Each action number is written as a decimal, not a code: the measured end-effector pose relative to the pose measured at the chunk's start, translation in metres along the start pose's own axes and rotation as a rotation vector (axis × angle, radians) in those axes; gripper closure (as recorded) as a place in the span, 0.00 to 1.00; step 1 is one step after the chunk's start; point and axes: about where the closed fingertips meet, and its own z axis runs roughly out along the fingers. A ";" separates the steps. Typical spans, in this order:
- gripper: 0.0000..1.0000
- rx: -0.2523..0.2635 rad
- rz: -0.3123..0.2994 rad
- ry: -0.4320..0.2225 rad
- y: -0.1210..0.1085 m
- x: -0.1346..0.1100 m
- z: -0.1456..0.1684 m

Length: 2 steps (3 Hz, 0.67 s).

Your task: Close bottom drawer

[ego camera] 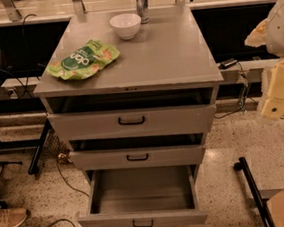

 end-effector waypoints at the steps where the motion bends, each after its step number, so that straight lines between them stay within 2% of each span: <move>1: 0.00 0.000 0.000 0.000 0.000 0.000 0.000; 2: 0.00 -0.039 0.059 -0.009 0.009 0.007 0.038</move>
Offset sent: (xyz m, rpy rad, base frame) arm 0.0056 0.0023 -0.1395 0.1191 0.1678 -0.1560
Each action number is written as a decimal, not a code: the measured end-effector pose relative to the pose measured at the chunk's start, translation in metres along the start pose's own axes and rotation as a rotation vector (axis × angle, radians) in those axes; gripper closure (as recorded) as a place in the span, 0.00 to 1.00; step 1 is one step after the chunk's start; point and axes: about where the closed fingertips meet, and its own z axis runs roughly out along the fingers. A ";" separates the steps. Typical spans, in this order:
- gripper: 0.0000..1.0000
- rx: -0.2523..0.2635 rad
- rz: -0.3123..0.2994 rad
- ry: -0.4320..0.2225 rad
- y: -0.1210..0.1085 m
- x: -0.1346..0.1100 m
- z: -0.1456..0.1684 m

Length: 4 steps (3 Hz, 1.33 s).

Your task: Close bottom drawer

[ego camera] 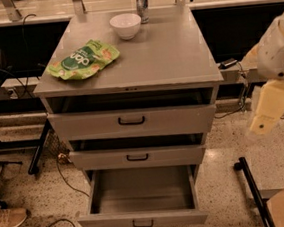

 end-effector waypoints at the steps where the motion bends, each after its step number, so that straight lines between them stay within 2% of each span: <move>1: 0.00 -0.058 0.139 -0.069 0.014 0.014 0.097; 2: 0.00 -0.057 0.139 -0.069 0.014 0.014 0.097; 3: 0.00 -0.102 0.142 -0.056 0.022 0.014 0.119; 4: 0.00 -0.188 0.182 -0.049 0.053 0.022 0.183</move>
Offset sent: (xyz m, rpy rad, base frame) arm 0.0001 0.0043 -0.0781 0.0941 0.0733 -0.0864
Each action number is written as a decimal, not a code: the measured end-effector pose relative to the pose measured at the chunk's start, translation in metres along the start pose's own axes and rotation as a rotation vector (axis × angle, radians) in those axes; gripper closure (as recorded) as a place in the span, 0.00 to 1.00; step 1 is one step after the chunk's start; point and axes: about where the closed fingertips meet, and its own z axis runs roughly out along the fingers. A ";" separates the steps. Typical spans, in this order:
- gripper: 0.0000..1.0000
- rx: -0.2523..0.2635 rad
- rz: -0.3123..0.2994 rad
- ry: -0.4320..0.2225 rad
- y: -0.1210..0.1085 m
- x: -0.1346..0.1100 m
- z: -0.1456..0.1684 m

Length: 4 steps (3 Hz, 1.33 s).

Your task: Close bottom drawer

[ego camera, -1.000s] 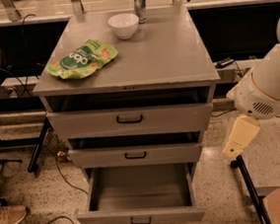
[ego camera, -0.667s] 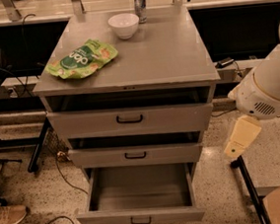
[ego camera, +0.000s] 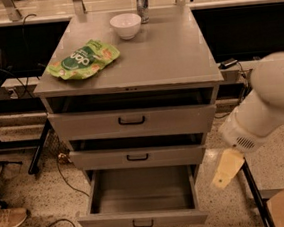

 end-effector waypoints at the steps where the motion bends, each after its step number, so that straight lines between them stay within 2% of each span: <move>1: 0.00 -0.101 0.089 0.015 0.025 0.036 0.095; 2: 0.00 -0.204 0.201 -0.042 0.044 0.062 0.214; 3: 0.00 -0.204 0.201 -0.042 0.044 0.062 0.214; 4: 0.00 -0.209 0.226 -0.039 0.044 0.071 0.244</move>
Offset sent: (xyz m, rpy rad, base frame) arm -0.0622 0.0354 -0.3202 0.2261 0.2892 -0.2127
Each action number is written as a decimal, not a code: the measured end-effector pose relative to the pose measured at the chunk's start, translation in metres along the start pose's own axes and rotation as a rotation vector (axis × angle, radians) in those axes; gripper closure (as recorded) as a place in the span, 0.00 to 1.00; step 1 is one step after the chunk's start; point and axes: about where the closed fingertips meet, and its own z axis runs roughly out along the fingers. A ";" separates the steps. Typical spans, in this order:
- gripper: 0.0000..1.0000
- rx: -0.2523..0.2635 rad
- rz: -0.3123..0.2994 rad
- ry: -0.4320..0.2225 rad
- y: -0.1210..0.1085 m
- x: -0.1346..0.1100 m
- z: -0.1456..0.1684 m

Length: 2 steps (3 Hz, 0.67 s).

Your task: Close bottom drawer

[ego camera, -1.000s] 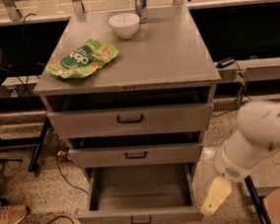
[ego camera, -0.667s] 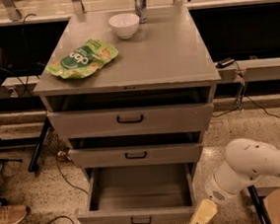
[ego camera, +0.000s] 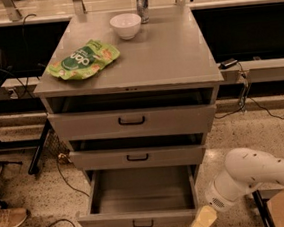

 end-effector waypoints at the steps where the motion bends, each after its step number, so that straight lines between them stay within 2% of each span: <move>1: 0.19 -0.016 0.077 -0.030 -0.029 0.023 0.053; 2: 0.42 -0.051 0.166 -0.056 -0.053 0.046 0.118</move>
Offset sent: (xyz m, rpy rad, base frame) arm -0.0021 -0.0150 -0.2445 0.1265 0.1705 -0.2545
